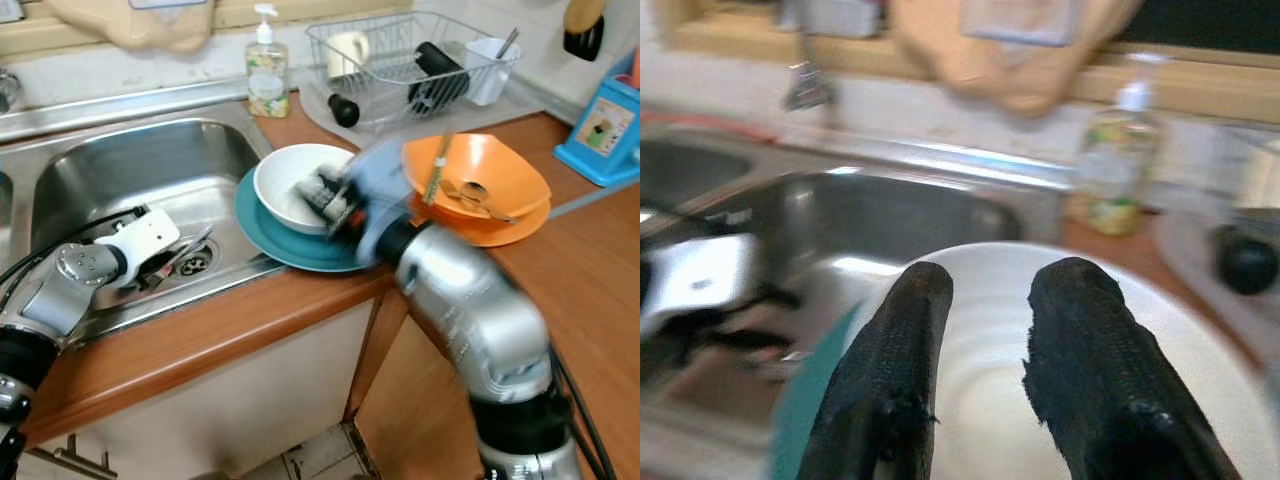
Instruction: Kitchen organization
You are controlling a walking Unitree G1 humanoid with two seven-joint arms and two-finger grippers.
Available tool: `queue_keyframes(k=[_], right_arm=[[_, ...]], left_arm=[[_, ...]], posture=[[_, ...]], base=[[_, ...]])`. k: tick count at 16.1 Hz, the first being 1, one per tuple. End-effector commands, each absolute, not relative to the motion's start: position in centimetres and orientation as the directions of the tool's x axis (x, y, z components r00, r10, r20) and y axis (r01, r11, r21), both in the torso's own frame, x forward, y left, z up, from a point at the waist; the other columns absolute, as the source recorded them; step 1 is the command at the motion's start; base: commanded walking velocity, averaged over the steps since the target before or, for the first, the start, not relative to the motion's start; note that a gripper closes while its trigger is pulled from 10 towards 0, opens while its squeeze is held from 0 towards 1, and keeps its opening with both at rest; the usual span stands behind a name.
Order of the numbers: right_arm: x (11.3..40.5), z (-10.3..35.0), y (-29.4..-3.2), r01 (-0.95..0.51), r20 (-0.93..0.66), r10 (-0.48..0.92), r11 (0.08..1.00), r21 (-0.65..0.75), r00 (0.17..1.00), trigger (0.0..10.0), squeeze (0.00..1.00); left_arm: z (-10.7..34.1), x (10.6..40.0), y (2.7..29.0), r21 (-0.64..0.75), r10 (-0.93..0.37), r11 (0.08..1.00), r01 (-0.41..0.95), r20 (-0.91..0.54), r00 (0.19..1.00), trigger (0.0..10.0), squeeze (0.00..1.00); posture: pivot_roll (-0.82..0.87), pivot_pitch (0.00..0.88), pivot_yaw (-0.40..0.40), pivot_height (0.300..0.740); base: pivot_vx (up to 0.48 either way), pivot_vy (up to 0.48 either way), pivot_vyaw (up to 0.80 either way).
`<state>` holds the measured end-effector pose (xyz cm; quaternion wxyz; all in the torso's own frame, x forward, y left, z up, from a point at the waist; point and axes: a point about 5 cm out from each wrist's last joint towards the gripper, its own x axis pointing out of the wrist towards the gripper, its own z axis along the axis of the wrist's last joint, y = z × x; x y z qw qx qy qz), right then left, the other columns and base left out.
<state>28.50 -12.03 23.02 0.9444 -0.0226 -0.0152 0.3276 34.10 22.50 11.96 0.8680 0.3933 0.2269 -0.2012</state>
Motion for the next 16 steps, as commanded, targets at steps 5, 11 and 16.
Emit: queue_keyframes(k=[5, 11, 16], right_arm=[[30.7, 24.0, -14.5, -0.448, -0.036, 0.452, 0.890, 0.082, 0.892, 10.0, 1.00], [31.5, 24.1, -16.7, -0.351, -0.176, 0.374, 0.925, 0.147, 0.911, 10.0, 0.00], [31.8, 22.9, -16.4, -0.338, -0.267, 0.414, 0.896, 0.288, 0.870, 4.9, 0.00]], left_arm=[[14.9, 32.2, 22.3, 0.489, -0.294, 0.776, 0.399, -0.279, 0.914, 10.0, 0.00], [18.1, 28.2, 20.2, 0.335, -0.562, 0.758, 0.559, -0.099, 0.821, 10.0, 0.00], [17.9, 26.4, 18.8, 0.255, -0.652, 0.707, 0.659, -0.124, 0.748, 10.0, 0.00]], posture=[[-0.12, 0.000, 0.024, 0.740], [-0.11, 0.000, 0.004, 0.740], [-0.10, 0.000, -0.007, 0.740]], base=[[0.000, 0.000, 0.00], [0.000, 0.000, 0.00], [0.000, 0.000, 0.00]])
